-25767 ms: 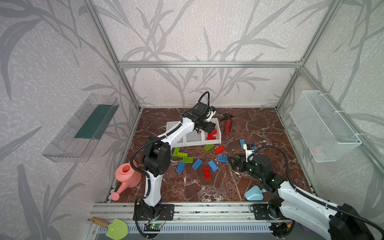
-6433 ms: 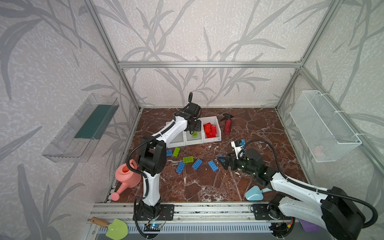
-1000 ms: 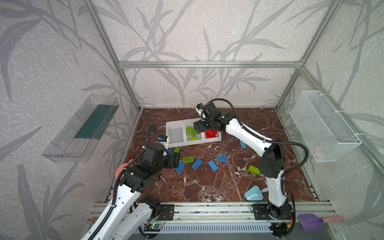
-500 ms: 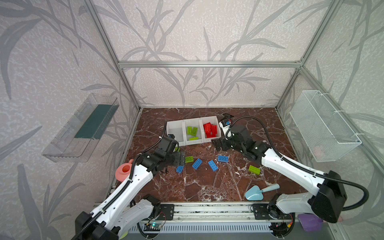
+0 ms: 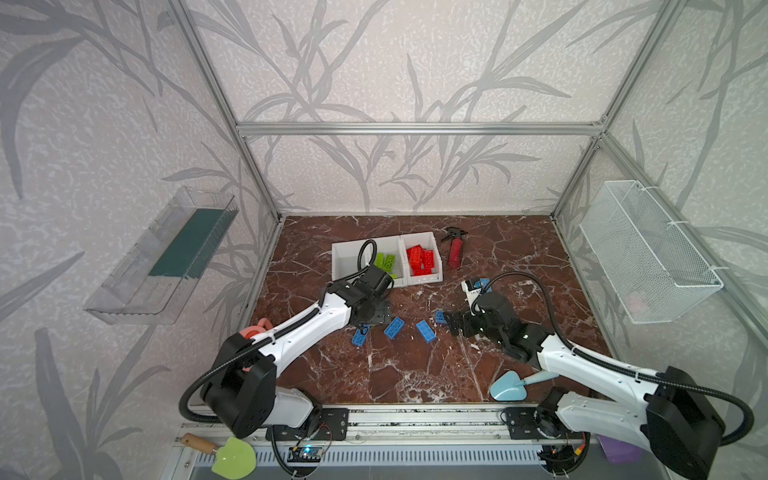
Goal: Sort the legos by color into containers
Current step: 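Withdraw the right gripper while the left gripper grasps a lime-green brick near the bin, then carry the lime-green brick with the left gripper into the middle compartment and release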
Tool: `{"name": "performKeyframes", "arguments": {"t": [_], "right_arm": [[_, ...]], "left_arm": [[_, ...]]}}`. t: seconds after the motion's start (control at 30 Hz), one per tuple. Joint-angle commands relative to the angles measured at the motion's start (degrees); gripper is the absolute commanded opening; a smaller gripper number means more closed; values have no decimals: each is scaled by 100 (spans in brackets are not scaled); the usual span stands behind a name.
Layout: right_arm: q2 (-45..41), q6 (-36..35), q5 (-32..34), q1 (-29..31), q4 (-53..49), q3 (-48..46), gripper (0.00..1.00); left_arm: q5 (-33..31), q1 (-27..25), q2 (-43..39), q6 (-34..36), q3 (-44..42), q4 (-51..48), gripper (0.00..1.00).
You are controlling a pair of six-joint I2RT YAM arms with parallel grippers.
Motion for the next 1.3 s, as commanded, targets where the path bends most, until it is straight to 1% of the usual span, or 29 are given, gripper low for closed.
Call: {"name": "performKeyframes", "arguments": {"t": [0.0, 0.07, 0.27, 0.47, 0.57, 0.63, 0.73, 0.8, 1.0, 1.13, 1.27], "right_arm": [[-242, 183, 213, -18, 640, -154, 99], [-275, 255, 165, -26, 820, -282, 99], [-476, 374, 323, -23, 901, -465, 99], [-451, 385, 332, -19, 916, -466, 99], [-424, 392, 332, -23, 923, -466, 99], [-399, 393, 332, -23, 934, -461, 99], [-381, 392, 332, -21, 925, -452, 99], [-389, 392, 332, -23, 924, -461, 99], [-380, 392, 332, -21, 924, -448, 99], [-339, 383, 311, -21, 925, -431, 99], [-322, 374, 288, -23, 928, -422, 99]], "left_arm": [[-308, -15, 451, -491, 343, -8, 89], [-262, -24, 750, -562, 452, 60, 87], [-158, -21, 1386, -709, 563, 316, 87], [-122, -17, 1688, -794, 488, 495, 86], [-62, -23, 1768, -794, 475, 573, 83], [-11, -19, 1827, -776, 492, 602, 78], [43, -18, 1862, -767, 468, 659, 72], [54, -18, 1880, -753, 460, 678, 71], [85, -19, 1809, -720, 448, 670, 56], [-39, -14, 1563, -650, 554, 515, 54], [-89, 18, 1369, -485, 911, 243, 54]]}}
